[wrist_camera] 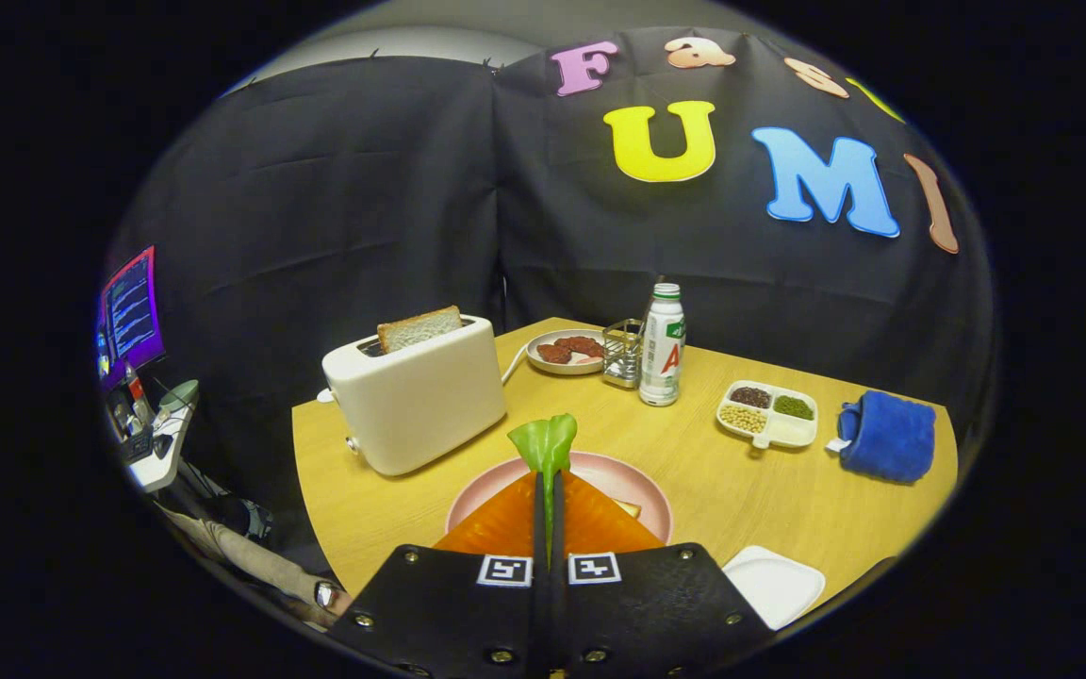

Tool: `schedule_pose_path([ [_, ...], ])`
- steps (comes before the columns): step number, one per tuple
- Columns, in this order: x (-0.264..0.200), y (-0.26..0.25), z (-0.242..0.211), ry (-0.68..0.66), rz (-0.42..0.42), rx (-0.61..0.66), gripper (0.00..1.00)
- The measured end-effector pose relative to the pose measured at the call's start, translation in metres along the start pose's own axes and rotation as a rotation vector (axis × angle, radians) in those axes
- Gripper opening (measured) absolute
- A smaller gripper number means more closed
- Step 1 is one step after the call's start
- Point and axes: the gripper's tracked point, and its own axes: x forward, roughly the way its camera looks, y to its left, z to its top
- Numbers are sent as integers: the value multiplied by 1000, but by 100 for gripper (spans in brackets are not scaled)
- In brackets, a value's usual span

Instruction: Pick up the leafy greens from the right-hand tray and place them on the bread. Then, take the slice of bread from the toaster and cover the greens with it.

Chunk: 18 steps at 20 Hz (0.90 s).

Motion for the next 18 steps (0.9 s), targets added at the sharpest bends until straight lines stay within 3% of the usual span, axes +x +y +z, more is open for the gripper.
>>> schedule_pose_path([
  [8,47,13,-13,58,45,69,0],
  [18,71,-15,-38,126,-51,21,2],
])
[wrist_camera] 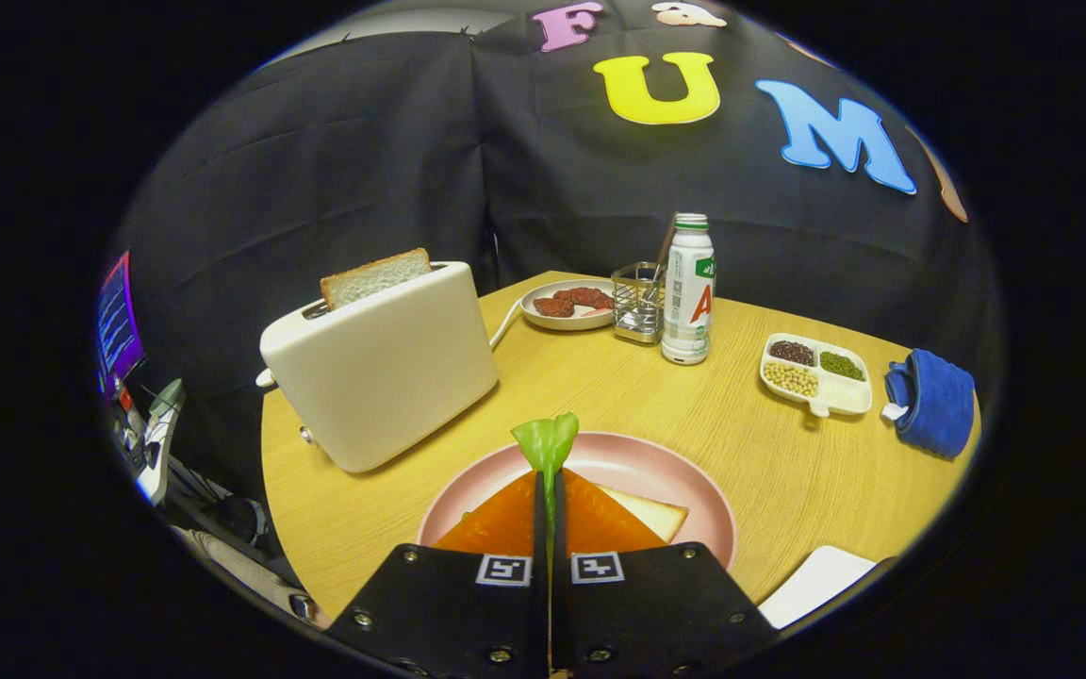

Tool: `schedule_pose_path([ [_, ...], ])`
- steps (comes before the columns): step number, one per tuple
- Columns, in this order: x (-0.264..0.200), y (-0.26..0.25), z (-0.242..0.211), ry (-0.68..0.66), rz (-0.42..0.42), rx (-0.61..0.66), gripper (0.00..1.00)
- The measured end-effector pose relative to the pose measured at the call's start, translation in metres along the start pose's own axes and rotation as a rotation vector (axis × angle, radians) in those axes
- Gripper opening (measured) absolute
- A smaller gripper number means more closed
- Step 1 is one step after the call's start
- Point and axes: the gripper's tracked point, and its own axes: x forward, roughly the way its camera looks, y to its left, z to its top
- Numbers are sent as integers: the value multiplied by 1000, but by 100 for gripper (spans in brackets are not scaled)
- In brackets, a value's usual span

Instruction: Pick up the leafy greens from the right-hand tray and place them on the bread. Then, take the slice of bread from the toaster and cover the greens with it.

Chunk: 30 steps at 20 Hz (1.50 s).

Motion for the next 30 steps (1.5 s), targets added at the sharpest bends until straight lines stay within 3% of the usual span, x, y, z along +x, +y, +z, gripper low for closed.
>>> schedule_pose_path([
  [4,-2,-4,-1,-8,-36,-53,6],
  [6,-1,-6,-4,-5,-53,-76,25],
  [9,-3,-12,1,-28,-106,-123,96],
  [10,-4,-13,3,-36,-119,-134,99],
  [19,-24,12,29,-128,-105,-144,98],
  [30,-39,97,95,-329,9,-119,98],
])
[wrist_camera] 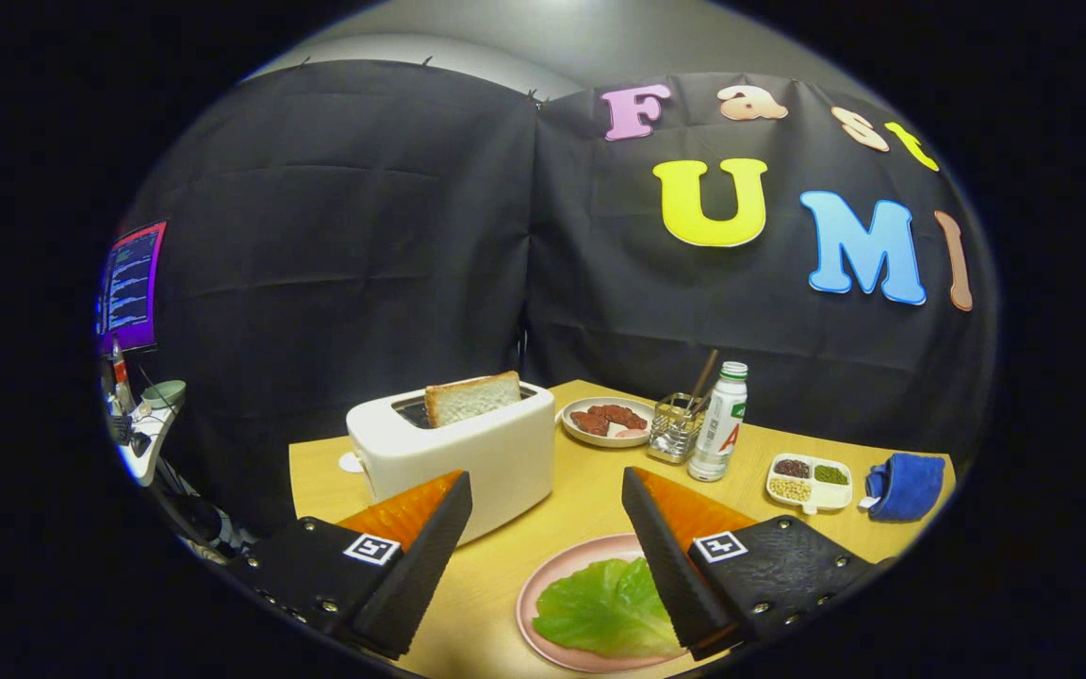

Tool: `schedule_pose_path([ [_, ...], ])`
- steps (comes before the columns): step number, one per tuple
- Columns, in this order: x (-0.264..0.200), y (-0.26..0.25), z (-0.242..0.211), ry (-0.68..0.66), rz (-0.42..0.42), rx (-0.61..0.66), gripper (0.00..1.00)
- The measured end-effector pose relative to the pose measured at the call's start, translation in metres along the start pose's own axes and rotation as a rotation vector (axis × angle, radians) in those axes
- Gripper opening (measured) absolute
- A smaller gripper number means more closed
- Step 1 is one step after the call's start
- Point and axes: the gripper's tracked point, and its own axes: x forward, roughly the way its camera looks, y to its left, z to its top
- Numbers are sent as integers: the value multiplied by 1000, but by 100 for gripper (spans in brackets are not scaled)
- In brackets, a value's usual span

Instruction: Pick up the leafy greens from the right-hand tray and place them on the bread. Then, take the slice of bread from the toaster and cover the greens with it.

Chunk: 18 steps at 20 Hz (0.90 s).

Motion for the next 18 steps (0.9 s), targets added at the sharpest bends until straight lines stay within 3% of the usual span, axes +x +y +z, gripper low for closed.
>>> schedule_pose_path([
  [10,47,49,18,-74,42,107,97],
  [18,99,83,36,-169,-43,127,97],
])
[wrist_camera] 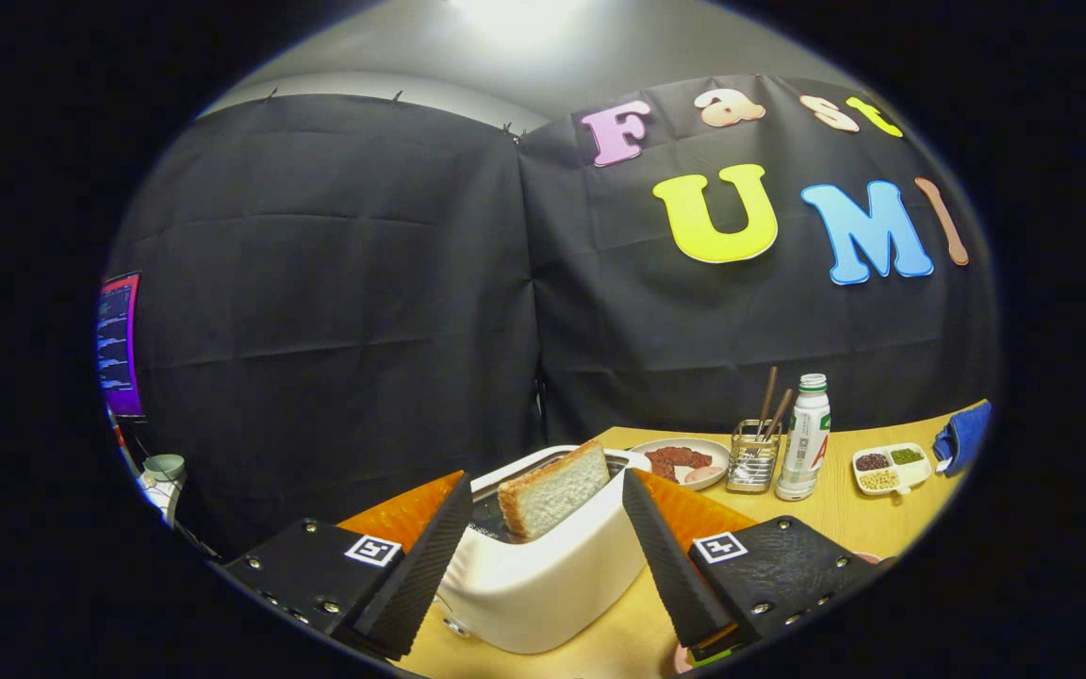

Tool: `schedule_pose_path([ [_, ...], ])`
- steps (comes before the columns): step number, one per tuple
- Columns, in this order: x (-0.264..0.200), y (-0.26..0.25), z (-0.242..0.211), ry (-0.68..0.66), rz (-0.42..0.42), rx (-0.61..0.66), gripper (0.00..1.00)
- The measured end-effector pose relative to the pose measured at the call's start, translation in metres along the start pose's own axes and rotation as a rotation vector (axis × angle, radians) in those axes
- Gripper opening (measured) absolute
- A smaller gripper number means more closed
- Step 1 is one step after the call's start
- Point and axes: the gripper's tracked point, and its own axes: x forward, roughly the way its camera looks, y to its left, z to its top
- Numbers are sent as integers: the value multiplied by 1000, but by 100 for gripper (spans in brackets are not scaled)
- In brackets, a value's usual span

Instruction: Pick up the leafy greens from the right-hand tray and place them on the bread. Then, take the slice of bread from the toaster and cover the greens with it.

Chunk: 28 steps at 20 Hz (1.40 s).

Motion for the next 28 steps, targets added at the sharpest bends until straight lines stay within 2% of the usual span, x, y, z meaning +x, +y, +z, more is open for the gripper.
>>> schedule_pose_path([
  [5,27,4,-6,-33,-85,-66,97],
  [7,33,3,-10,-34,-100,-76,90],
  [10,36,1,-16,-10,-109,-67,71],
  [11,35,-1,-19,7,-117,-59,71],
  [13,40,-1,-24,28,-106,-31,33],
  [14,38,-2,-22,26,-108,-33,36],
  [16,37,-3,-21,31,-100,-18,11],
  [19,34,0,-19,35,-73,7,10],
  [25,13,-3,23,-65,-6,109,11],
  [28,-5,-21,49,-122,-3,172,10],
])
